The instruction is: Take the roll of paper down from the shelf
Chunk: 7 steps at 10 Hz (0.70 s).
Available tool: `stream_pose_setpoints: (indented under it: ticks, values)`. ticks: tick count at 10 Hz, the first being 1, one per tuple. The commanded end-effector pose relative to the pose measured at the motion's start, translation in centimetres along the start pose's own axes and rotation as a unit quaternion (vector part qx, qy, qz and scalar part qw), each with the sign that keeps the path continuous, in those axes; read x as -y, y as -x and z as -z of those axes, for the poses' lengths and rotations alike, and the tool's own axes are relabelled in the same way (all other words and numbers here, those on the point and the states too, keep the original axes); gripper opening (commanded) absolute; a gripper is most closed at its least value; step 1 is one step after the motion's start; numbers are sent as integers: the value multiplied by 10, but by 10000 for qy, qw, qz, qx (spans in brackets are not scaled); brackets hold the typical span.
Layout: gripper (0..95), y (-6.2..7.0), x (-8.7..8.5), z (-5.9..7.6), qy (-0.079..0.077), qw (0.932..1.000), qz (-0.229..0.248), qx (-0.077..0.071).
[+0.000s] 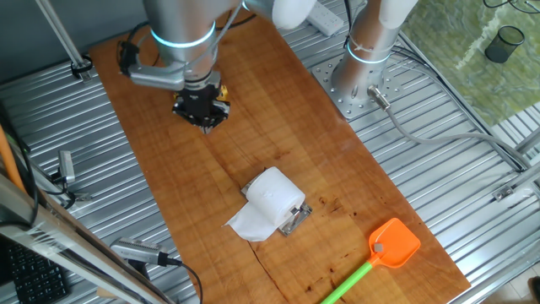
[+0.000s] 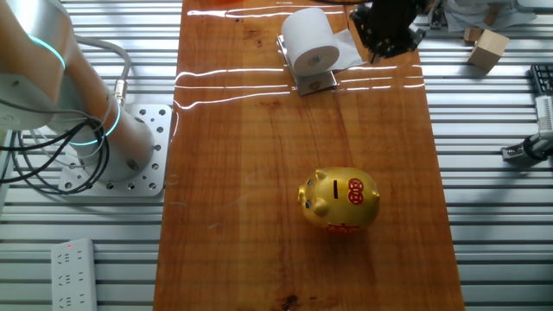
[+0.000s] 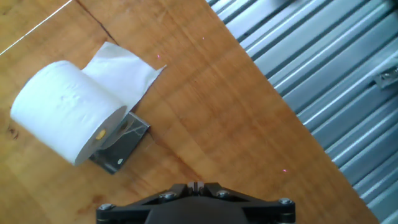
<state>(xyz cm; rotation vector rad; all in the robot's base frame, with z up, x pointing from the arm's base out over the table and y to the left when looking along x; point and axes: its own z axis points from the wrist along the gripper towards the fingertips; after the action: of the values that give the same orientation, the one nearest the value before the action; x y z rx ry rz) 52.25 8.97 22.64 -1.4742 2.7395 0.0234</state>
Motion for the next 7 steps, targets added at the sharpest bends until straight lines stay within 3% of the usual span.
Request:
stream_pose_setpoints:
  ticks: [1, 2, 4, 5, 7]
  values:
    - [0, 24, -40, 1, 50, 9999, 113, -71]
    - [0, 36, -58, -2, 7, 9992, 400, -49]
    - [0, 58, -101, -5, 90, 9944, 1052, -39]
    - [0, 77, -128, -9, 137, 9870, 1601, -85]
    - [0, 103, -159, -14, 215, 9738, 2265, -57]
